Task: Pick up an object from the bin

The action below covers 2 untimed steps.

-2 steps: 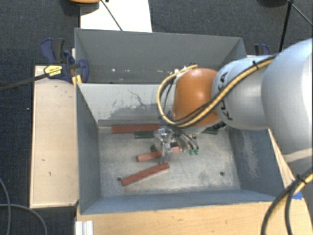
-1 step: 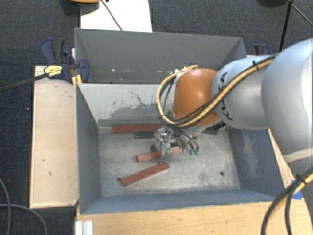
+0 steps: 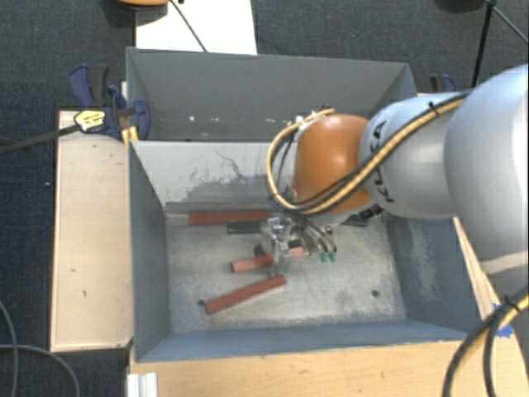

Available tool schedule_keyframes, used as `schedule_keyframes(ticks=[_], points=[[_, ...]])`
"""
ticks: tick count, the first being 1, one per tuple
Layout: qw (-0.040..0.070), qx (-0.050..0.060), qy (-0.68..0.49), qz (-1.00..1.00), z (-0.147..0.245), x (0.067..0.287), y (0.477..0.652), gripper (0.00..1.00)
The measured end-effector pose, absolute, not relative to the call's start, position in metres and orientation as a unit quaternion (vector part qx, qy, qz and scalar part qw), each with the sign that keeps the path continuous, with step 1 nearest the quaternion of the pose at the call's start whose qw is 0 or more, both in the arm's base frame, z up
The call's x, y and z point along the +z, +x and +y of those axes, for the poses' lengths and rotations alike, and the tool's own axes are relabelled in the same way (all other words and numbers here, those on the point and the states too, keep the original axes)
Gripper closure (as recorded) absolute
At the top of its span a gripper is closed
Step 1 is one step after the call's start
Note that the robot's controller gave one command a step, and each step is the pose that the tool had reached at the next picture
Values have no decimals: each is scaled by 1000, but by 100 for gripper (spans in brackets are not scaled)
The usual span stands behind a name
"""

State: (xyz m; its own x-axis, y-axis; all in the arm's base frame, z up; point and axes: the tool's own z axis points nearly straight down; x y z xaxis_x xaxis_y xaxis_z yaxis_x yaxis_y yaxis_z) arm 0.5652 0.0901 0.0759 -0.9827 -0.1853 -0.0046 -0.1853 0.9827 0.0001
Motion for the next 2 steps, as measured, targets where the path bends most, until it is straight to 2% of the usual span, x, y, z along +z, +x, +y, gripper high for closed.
schedule_keyframes(ticks=[2], points=[[-3,0,-92,996,90,105,563,100]])
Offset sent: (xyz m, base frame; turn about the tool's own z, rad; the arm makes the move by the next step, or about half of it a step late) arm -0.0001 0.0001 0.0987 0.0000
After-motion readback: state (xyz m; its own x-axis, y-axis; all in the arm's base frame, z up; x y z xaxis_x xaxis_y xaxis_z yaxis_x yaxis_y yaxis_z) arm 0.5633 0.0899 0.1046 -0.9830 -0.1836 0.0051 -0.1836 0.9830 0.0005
